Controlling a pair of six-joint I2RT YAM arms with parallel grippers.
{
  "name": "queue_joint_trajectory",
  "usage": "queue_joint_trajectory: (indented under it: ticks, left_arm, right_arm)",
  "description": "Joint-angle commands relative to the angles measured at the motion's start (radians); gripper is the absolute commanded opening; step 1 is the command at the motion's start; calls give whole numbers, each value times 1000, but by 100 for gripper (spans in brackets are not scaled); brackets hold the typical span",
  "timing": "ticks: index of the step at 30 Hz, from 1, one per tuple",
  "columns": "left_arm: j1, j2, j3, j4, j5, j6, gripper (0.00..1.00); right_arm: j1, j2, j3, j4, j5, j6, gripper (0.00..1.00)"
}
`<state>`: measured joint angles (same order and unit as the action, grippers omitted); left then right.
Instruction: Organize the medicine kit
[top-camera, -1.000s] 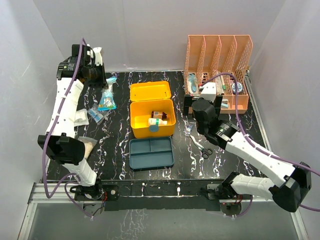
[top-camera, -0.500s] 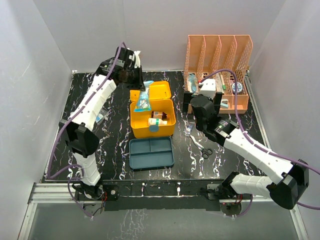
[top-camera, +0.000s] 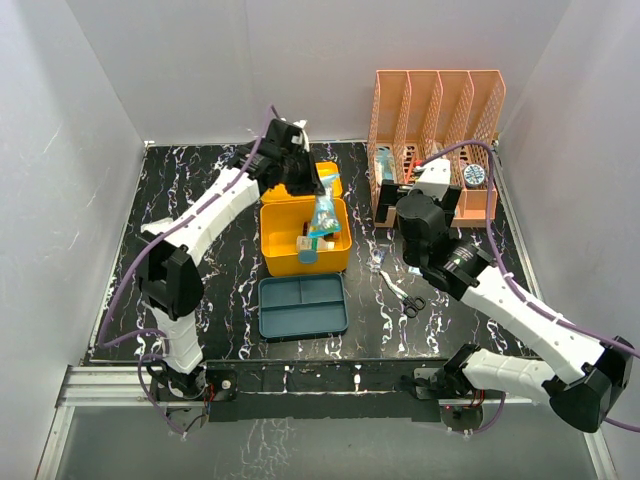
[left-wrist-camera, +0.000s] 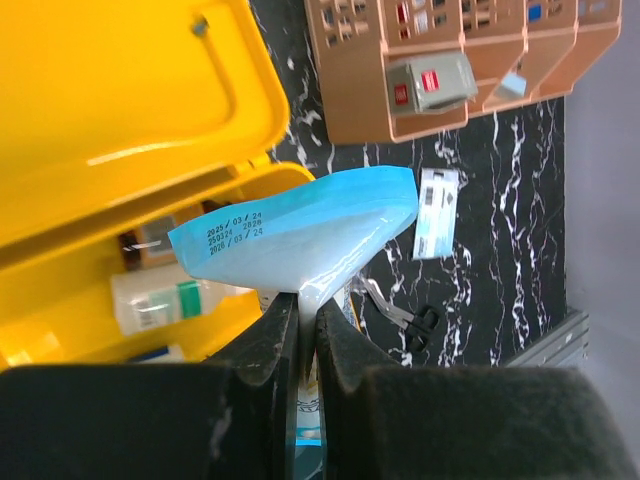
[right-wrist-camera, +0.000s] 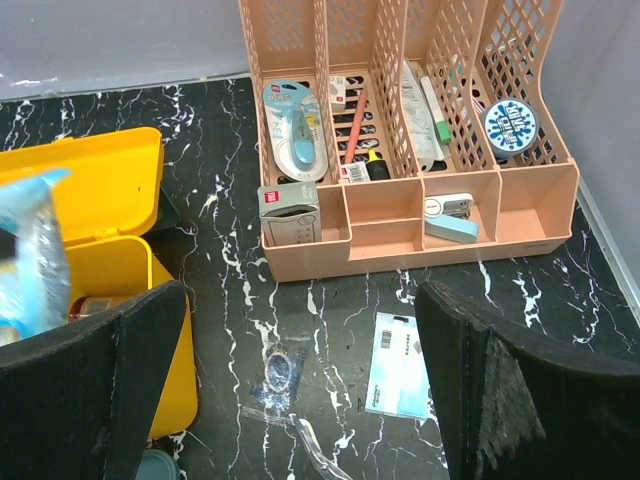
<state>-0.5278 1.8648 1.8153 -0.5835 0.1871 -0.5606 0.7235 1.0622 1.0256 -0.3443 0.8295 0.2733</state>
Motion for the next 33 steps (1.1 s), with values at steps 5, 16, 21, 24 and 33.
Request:
queue_joint_trajectory:
  ticks: [5, 16, 21, 24, 33]
  left_arm:
    - [-51, -23, -104, 78, -58, -87, 0]
    - [-55, 6, -198, 141, -72, -98, 0]
    - [-60, 25, -252, 155, -77, -108, 0]
    - [-66, 32, -285, 170, -68, -114, 0]
    - [-93, 77, -301, 181, -70, -95, 0]
  right_arm:
    - [-10, -56, -17, -11, 36, 23, 98]
    - [-17, -95, -45, -29, 37, 24, 98]
    - [-21, -108, -44, -39, 41, 23, 98]
    - [-22, -114, -42, -47, 44, 21, 98]
    - [-25, -119, -33, -59, 51, 11, 98]
